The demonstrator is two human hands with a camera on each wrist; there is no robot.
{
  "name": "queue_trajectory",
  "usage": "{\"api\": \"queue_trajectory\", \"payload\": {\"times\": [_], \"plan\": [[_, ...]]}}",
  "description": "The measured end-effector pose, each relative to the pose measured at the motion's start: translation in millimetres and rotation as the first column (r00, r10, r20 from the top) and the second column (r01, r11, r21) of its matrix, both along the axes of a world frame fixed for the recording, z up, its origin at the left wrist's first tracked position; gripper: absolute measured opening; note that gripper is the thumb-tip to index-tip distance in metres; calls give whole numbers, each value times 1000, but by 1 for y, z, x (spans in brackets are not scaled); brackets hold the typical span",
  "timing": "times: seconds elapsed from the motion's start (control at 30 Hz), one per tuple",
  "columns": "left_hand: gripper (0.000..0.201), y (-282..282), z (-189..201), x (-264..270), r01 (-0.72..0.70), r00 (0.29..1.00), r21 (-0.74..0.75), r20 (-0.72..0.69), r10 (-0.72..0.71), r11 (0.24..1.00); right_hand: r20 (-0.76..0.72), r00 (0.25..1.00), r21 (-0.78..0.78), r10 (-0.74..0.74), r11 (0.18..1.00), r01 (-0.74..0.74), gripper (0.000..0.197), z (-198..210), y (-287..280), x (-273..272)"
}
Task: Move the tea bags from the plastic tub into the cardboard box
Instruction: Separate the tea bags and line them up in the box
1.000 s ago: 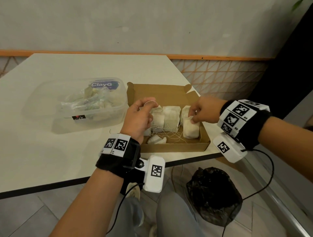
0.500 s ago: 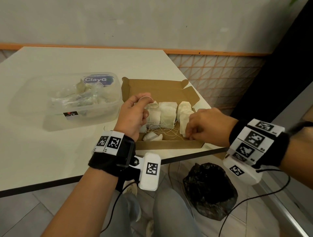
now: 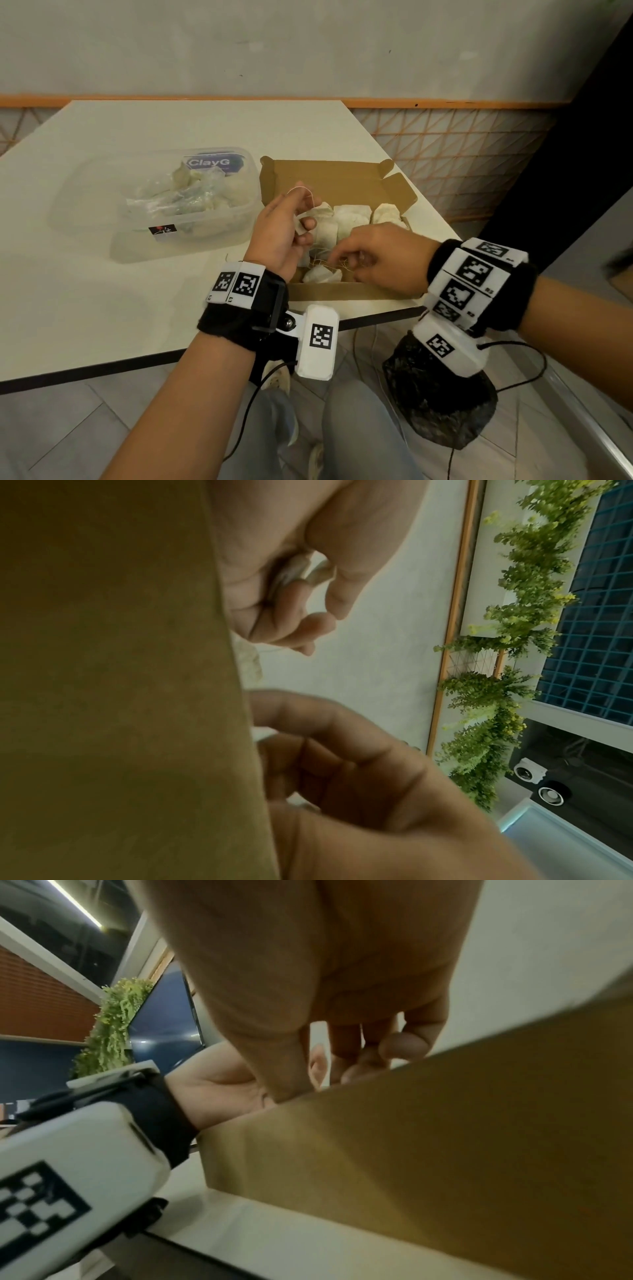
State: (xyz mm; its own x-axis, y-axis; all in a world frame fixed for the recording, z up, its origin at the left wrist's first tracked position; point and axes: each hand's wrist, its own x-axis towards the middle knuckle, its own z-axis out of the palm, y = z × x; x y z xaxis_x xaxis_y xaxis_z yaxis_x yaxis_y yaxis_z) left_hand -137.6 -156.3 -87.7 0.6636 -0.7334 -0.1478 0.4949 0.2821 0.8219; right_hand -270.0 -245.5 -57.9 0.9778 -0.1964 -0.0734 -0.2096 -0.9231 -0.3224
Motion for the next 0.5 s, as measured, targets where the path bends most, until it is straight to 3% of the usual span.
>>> {"api": "queue_trajectory", "payload": {"times": [0.1, 0.2, 0.3, 0.33, 0.4, 0.5], "plan": [[12, 0, -1, 1, 2, 1000, -5, -19, -2, 1000, -89, 996, 29, 19, 999, -17, 34, -5, 4, 17], [11, 0, -1, 1, 16, 1000, 0, -21, -16, 1000, -170, 985, 17, 15, 1000, -12, 19, -6, 2, 22], [11, -1, -1, 1, 37, 999, 8, 7, -37, 999, -73, 994, 205, -77, 975, 90, 13, 0, -8, 22], [10, -1, -2, 1, 43, 999, 15, 15, -43, 999, -20, 990, 350, -143, 926, 141, 11, 3, -12, 22], [9, -1, -1, 0, 63, 998, 30, 20, -64, 998, 40, 953, 646, -299, 736, 204, 5, 9, -19, 21], [13, 1, 1, -3, 115, 993, 3, -21, -115, 993, 103, 885, 838, -453, 520, 168, 4, 12, -21, 24]]}}
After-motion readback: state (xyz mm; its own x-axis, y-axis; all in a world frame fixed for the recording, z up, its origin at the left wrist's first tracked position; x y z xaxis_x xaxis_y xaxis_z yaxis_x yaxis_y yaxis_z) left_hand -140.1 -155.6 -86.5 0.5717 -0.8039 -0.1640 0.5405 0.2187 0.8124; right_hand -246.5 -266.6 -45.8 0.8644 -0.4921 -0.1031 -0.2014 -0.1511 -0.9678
